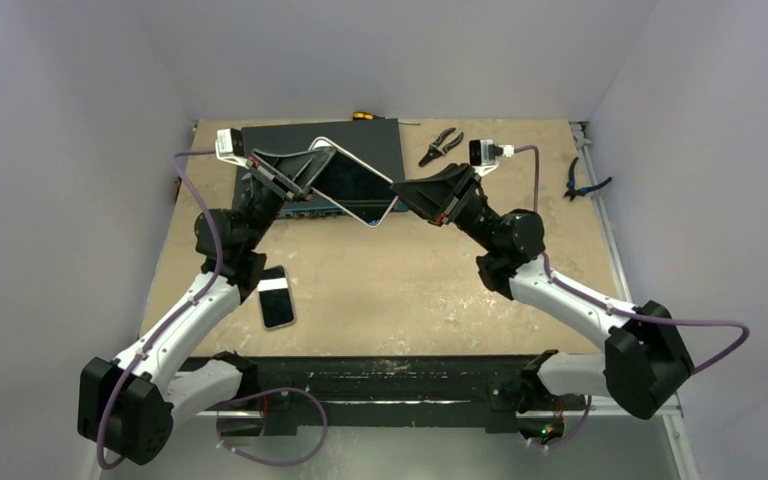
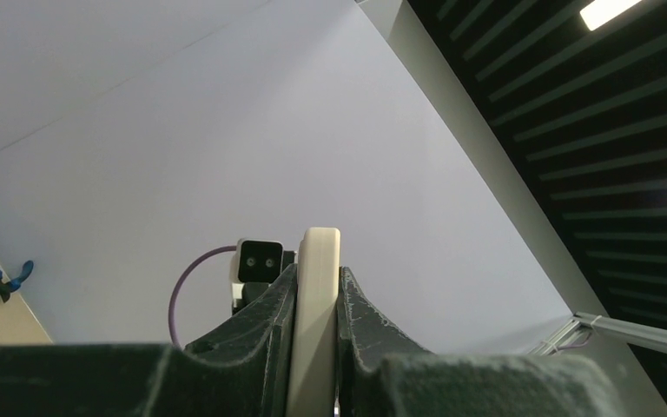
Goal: Take the phone out of the phone case
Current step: Remove the phone case from the phone.
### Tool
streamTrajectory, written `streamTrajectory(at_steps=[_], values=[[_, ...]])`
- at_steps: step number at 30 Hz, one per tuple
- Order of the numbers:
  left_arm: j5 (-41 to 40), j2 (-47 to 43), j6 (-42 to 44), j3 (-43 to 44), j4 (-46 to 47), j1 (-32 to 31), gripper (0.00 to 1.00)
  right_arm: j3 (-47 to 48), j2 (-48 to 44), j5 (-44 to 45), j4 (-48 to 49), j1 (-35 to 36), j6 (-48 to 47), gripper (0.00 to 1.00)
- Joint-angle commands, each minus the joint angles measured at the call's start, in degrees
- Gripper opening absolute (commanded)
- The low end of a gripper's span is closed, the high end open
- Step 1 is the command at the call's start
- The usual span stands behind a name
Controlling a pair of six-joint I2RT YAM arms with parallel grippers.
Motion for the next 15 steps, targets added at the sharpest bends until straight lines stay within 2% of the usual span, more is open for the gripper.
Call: streamTrajectory(at_steps=[1, 15], values=[[-0.62, 1.72, -0.17, -1.59, 1.41, -0.68, 0.0, 3.94, -0.14, 0.08, 17.53, 0.7, 4.63, 0.18], [-2.48, 7.34, 1.24, -2.51, 1.85, -5.47, 0.0, 8.68, 1.7, -1.36, 23.0, 0.96, 5.67, 0.19]])
